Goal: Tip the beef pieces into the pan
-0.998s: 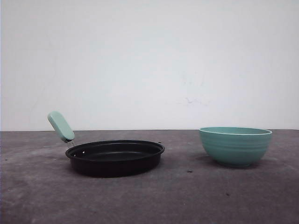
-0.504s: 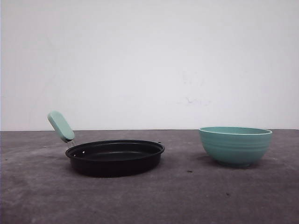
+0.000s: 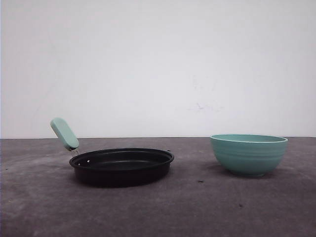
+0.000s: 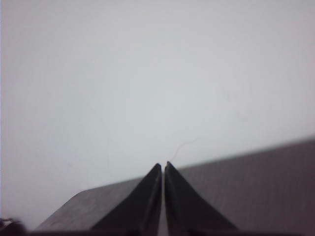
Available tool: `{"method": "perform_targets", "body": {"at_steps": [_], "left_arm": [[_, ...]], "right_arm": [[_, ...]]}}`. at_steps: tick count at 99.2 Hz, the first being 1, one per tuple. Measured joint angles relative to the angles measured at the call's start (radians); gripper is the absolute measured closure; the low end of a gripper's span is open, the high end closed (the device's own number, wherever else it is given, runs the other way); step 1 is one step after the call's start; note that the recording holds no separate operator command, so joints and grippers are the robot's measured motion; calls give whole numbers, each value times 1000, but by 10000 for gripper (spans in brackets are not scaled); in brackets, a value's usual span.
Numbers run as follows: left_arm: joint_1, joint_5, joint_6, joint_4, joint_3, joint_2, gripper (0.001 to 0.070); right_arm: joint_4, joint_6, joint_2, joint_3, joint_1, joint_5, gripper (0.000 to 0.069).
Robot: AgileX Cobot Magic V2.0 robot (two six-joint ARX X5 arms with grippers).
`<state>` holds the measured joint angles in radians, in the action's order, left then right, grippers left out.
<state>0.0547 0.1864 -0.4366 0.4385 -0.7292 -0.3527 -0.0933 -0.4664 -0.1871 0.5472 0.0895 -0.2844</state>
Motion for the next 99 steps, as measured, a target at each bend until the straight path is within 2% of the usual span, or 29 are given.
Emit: {"method": "perform_targets", "body": {"at_steps": [11, 31, 41, 49, 53, 56, 69, 76, 85, 99], "left_arm": [[0, 20, 37, 54, -192, -136, 688], [2, 25, 127, 125, -493, -322, 688], [12, 32, 149, 156, -590, -388, 688], [22, 64, 153, 164, -608, -414, 674], [26, 80, 152, 175, -608, -418, 636], [30, 84, 150, 183, -608, -425, 584], [43, 90, 148, 186, -607, -435, 231], [50, 90, 148, 180, -607, -431, 103], [55, 92, 148, 183, -607, -426, 55], [55, 93, 117, 174, -595, -433, 41]], "right_arm": [[-93, 80, -123, 185, 0, 10, 682], [-360, 208, -352, 540, 0, 71, 682], [-470, 257, -438, 668, 0, 86, 682], [-505, 278, -475, 713, 0, 85, 667], [-507, 284, -482, 718, 0, 76, 622], [-510, 287, -484, 718, 0, 73, 553], [-528, 288, -486, 718, 0, 71, 172], [-536, 288, -483, 718, 0, 71, 22], [-555, 290, -479, 718, 0, 72, 8], [-611, 290, -478, 718, 0, 75, 8]]}}
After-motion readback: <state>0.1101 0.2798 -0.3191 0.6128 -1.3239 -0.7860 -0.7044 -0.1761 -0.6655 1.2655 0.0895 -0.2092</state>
